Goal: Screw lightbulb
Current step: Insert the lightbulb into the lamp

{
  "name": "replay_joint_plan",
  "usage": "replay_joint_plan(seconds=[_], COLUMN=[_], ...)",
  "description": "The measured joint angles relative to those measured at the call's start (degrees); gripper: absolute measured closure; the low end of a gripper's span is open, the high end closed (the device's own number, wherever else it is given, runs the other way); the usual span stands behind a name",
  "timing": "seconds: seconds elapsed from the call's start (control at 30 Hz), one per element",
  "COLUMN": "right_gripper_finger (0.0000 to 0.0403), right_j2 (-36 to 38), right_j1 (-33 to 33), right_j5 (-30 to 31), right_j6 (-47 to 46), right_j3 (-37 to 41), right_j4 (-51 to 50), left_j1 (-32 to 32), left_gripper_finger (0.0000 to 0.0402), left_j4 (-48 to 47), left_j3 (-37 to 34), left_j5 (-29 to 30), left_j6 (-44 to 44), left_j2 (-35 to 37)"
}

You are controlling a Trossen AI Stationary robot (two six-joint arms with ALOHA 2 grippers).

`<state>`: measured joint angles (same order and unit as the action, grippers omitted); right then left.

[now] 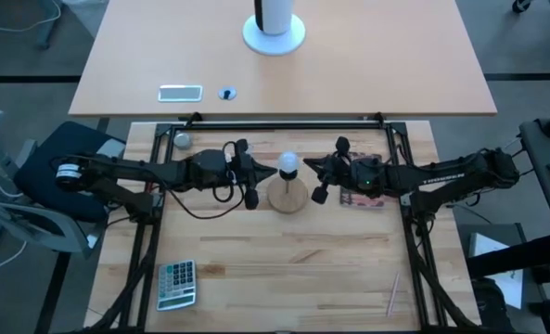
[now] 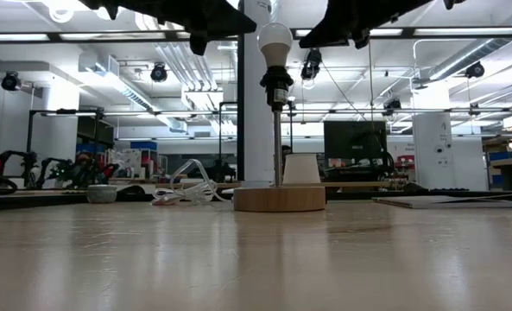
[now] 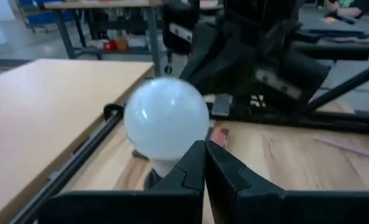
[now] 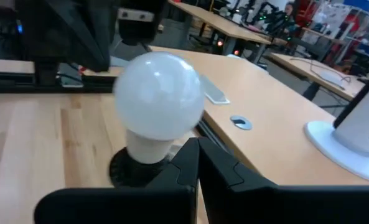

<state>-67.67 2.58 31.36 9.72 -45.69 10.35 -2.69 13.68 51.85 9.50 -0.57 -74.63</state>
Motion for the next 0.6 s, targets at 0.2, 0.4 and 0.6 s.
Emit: replay_joint_plan(seconds=[0.2,0.4,0.6], right_gripper_finger=[0.0401,0.0401,0.0401], right_j2=[0.0,0.0,0.0], right_j1=[-2.2,-2.5,-2.5], right_j5=[-4.4,-7.5,-8.1], right_j6=[0.4,0.3,-0.7], right_j3=[0.0,0.0,0.0], right_j4=[1.4,2.4,2.4], left_j1=[-0.6,-0.7,-0.8], left_gripper_finger=[0.0401,0.0401,0.0401], left_j4=[1.5,1.7,1.9], left_j3=[0.0,0.0,0.0], left_j5=[0.8,3.0,3.4], left_j6=[0.0,0.0,0.0], left_j2=[-2.0,-2.6,-2.6])
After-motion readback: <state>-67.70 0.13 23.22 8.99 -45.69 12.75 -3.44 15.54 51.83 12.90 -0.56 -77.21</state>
